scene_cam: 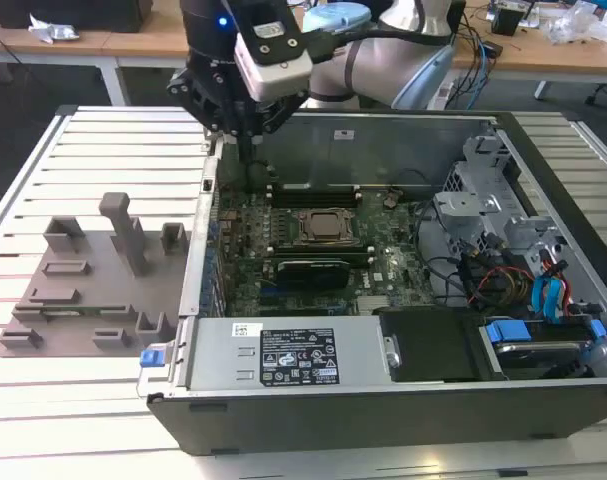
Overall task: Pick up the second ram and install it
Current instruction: 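Reach for the second ram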
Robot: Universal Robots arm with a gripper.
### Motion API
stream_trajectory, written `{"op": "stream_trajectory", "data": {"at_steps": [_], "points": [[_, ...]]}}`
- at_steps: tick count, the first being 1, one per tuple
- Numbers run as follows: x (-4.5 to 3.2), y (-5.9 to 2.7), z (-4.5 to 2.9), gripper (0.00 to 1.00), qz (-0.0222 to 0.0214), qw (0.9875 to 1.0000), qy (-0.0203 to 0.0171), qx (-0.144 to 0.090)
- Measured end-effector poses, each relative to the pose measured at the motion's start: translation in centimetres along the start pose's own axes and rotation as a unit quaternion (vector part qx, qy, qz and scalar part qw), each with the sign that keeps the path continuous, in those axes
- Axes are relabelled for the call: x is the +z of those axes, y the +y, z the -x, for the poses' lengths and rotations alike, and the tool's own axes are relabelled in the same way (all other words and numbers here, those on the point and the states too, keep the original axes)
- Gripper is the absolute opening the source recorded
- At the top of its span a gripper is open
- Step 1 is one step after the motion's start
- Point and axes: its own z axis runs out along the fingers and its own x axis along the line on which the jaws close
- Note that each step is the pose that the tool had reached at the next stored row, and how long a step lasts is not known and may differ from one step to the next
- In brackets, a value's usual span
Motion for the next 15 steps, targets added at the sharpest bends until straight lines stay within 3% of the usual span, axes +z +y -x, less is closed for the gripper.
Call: {"op": "stream_trajectory", "data": {"at_steps": [1,3,5,8,12,14,15], "points": [[-0.04,-0.11,-1.45,0.1,0.0,1.0,-0.0001,0.0],[-0.08,-0.21,-2.81,0.1,0.0,1.0,-0.0002,0.0],[-0.09,-0.26,-3.55,0.1,0.0,1.0,-0.0003,0.0],[-0.08,-0.48,-6.39,0.1,0.0,1.0,-0.0003,0.0],[-0.03,-0.62,-8.18,0.1,0.0,1.0,-0.0002,0.0],[-0.02,-0.72,-9.59,0.1,0.0,1.0,-0.0003,0.0],[-0.02,-0.74,-9.8,0.1,0.0001,1.0,-0.0003,0.0]]}}
